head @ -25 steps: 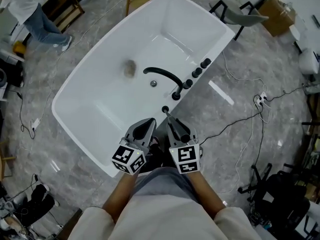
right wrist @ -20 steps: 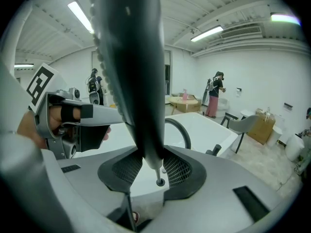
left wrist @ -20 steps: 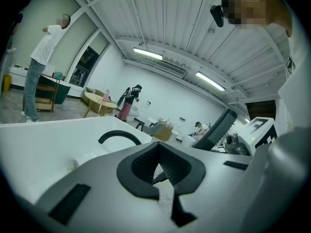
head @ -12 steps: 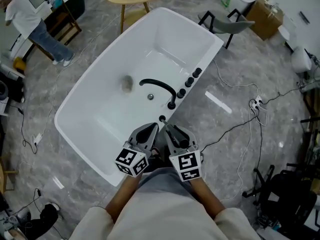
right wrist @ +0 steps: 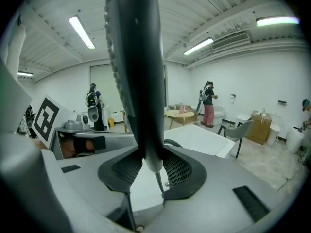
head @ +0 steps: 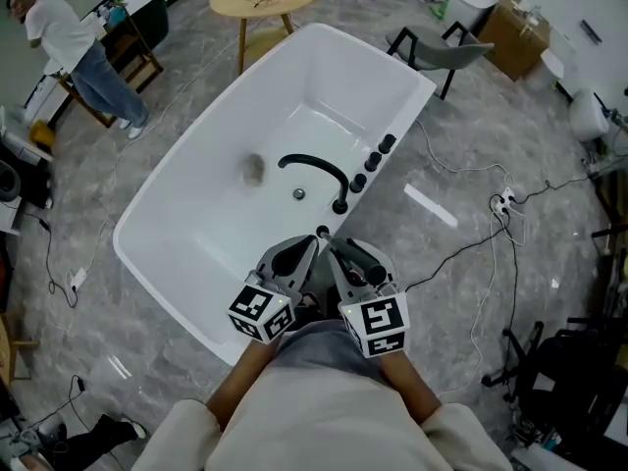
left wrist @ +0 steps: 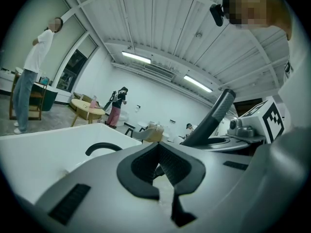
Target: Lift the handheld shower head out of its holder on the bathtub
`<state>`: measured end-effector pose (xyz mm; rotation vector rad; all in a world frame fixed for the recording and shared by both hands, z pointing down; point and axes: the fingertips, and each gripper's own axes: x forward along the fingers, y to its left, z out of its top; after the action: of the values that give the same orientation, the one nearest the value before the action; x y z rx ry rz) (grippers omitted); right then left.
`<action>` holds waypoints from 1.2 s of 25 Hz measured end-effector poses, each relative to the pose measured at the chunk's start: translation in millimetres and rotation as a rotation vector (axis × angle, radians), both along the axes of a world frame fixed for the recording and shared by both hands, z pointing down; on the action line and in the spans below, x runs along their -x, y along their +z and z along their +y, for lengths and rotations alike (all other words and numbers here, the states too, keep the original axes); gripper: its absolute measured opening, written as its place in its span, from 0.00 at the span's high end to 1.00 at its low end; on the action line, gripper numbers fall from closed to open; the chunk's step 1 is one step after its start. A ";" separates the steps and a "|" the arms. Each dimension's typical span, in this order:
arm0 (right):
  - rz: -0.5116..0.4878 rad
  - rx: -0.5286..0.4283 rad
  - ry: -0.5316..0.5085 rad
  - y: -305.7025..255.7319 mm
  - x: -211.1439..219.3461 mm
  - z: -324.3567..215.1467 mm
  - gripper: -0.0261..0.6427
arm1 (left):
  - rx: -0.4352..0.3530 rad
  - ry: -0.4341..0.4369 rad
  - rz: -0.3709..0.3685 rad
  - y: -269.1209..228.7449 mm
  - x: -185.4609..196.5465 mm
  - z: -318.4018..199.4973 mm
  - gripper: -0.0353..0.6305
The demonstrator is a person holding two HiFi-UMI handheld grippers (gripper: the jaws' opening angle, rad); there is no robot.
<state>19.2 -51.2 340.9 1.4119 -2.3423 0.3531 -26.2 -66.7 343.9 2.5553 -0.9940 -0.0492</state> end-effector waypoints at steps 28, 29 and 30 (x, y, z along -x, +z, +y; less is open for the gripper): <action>0.023 -0.006 0.037 1.1 5.1 1.7 0.75 | 0.018 0.019 -0.031 9.7 11.6 3.7 0.94; 0.025 -0.004 0.038 1.0 5.5 1.4 0.75 | 0.021 0.019 -0.029 9.8 12.3 3.3 0.94; 0.026 -0.003 0.038 1.0 5.9 0.8 0.75 | 0.023 0.019 -0.028 9.9 13.2 2.8 0.94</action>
<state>13.3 -50.4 341.9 1.4560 -2.2986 0.3397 -39.4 -63.9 353.8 2.5509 -0.9748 0.0029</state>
